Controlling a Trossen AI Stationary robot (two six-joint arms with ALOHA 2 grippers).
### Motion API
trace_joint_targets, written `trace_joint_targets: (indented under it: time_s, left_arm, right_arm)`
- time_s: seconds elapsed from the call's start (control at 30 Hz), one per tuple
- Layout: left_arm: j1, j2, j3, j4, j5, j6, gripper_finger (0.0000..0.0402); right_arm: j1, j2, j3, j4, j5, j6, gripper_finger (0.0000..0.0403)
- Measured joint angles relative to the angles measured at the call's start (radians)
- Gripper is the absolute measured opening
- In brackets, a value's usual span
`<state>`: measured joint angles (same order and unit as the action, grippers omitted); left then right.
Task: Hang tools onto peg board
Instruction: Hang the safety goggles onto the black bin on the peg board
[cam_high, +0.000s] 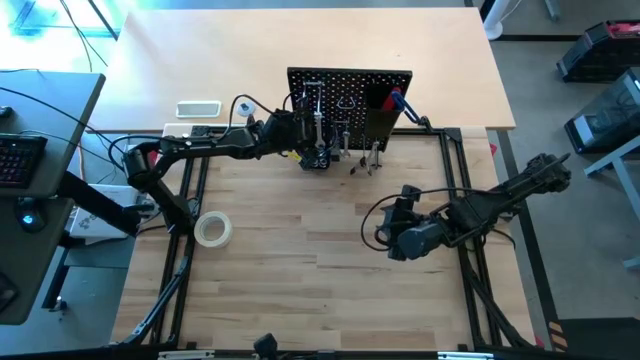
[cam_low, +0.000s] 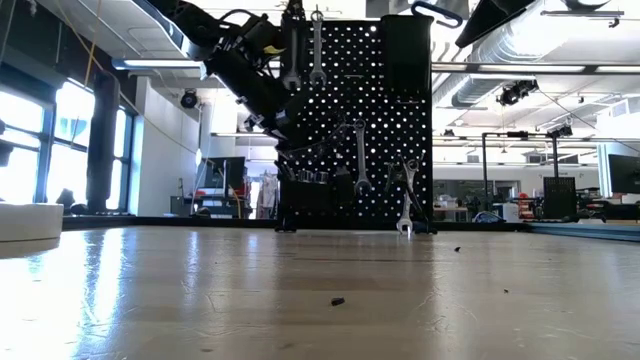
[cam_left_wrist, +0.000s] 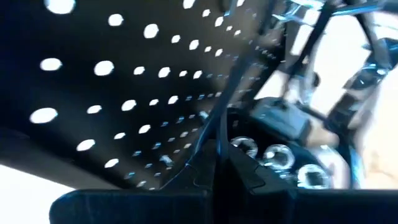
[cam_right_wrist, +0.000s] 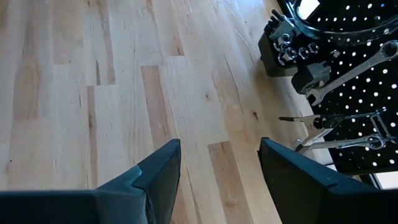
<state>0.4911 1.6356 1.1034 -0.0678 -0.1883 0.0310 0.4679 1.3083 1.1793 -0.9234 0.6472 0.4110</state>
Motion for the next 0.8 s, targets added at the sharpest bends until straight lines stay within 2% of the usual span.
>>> trace_joint_targets:
  time_s: [0.53, 0.8]
  left_arm:
    - [0.000, 0.000, 0.000, 0.013, -0.140, 0.160, 0.0009]
    - [0.000, 0.000, 0.000, -0.019, -0.139, 0.218, 0.0068]
  right_arm:
    - [0.000, 0.000, 0.000, -0.001, 0.000, 0.000, 0.0213]
    - [0.000, 0.000, 0.000, -0.001, 0.000, 0.000, 0.0213]
